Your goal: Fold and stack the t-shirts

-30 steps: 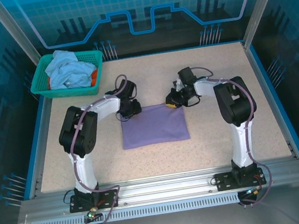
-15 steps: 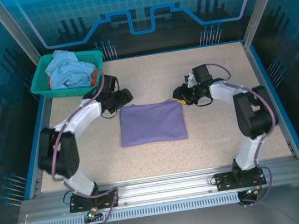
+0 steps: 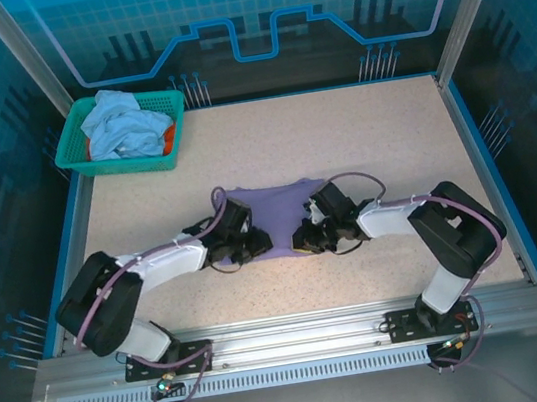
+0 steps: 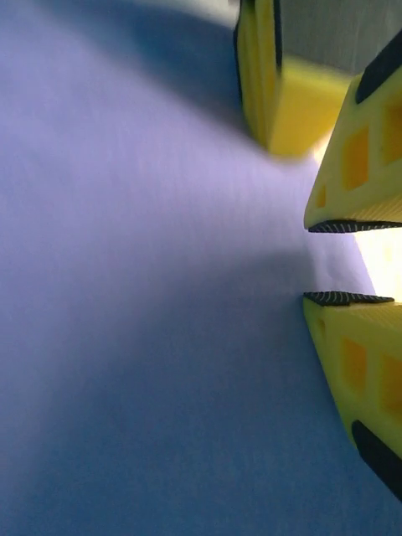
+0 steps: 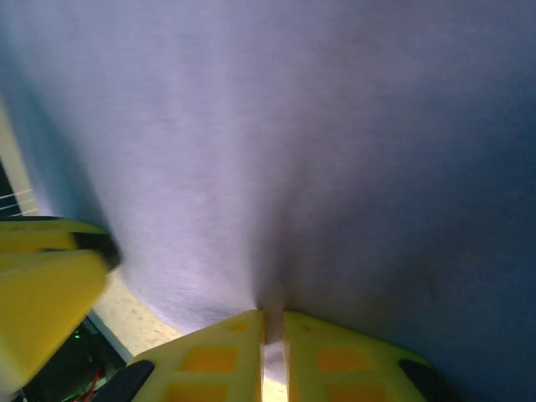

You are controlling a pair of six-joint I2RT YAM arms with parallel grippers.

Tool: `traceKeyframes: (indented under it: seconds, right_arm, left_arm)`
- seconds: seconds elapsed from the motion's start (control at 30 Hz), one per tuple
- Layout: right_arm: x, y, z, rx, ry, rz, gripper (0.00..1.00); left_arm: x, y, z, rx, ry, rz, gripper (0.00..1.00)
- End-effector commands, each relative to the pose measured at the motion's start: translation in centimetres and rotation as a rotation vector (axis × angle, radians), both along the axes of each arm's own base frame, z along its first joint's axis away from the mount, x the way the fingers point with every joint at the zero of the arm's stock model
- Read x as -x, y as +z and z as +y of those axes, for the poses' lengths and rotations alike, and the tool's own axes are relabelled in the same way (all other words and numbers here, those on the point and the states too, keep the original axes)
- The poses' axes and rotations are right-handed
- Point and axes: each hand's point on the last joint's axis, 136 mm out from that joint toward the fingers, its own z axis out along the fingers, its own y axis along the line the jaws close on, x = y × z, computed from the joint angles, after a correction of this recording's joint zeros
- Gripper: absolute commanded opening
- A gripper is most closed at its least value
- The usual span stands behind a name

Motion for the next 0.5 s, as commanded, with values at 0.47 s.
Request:
traceKeyframes:
  seconds: [0.47]
  right_arm:
    - [0.6, 4.2, -4.9, 0.011, -0.077, -0.106, 0.26]
  left_arm:
    - [0.6, 7.7, 2.6, -0.056, 0.045, -0.193, 0.33]
